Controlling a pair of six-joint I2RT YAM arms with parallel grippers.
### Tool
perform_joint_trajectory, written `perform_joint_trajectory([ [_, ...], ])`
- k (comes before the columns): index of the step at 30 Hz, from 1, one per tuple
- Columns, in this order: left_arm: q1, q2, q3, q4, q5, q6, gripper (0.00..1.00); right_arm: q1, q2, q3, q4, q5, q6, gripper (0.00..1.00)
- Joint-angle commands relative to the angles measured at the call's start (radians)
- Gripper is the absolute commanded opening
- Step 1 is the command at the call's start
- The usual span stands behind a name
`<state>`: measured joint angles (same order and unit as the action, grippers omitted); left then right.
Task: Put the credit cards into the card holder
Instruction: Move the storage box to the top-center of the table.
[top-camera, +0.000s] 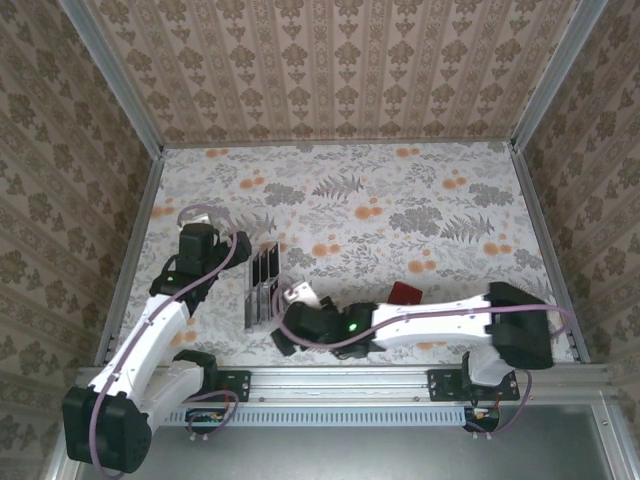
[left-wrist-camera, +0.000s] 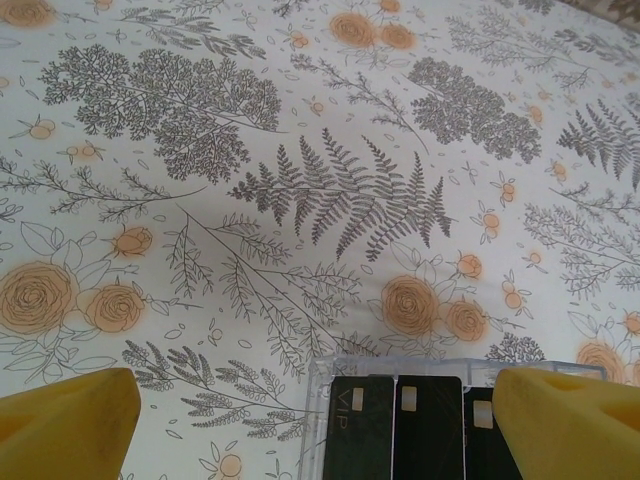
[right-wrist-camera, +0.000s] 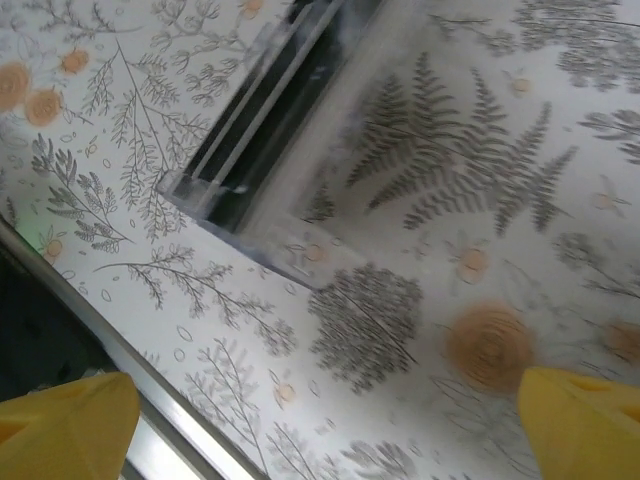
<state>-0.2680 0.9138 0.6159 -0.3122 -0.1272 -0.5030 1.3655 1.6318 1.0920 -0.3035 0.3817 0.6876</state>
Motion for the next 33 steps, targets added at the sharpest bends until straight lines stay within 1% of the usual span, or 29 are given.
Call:
perform_joint_trajectory([
  [1,-0.007,0.013,0.020,-0.027,-0.004,-0.019,1.00,0.046,0.105,0.120,-0.064,0.129,0.020,1.00],
  [4,-0.008,0.019,0.030,-0.032,-0.009,-0.016,1.00,0.052,0.154,0.162,-0.074,0.163,0.031,1.00],
  [7,-0.008,0.020,0.033,-0.034,-0.008,-0.013,1.00,0.045,0.168,0.167,-0.063,0.195,0.038,1.00],
  [18,-0.010,0.031,0.019,-0.024,0.013,-0.006,1.00,-0.032,0.208,0.154,-0.021,0.165,0.041,1.00],
  [28,-0.010,0.068,0.022,-0.003,0.029,0.004,1.00,-0.139,0.165,0.096,0.009,0.148,0.028,1.00],
  [33,-0.010,0.096,0.028,0.012,0.037,0.008,1.00,-0.216,0.146,0.073,0.012,0.146,0.005,0.99],
])
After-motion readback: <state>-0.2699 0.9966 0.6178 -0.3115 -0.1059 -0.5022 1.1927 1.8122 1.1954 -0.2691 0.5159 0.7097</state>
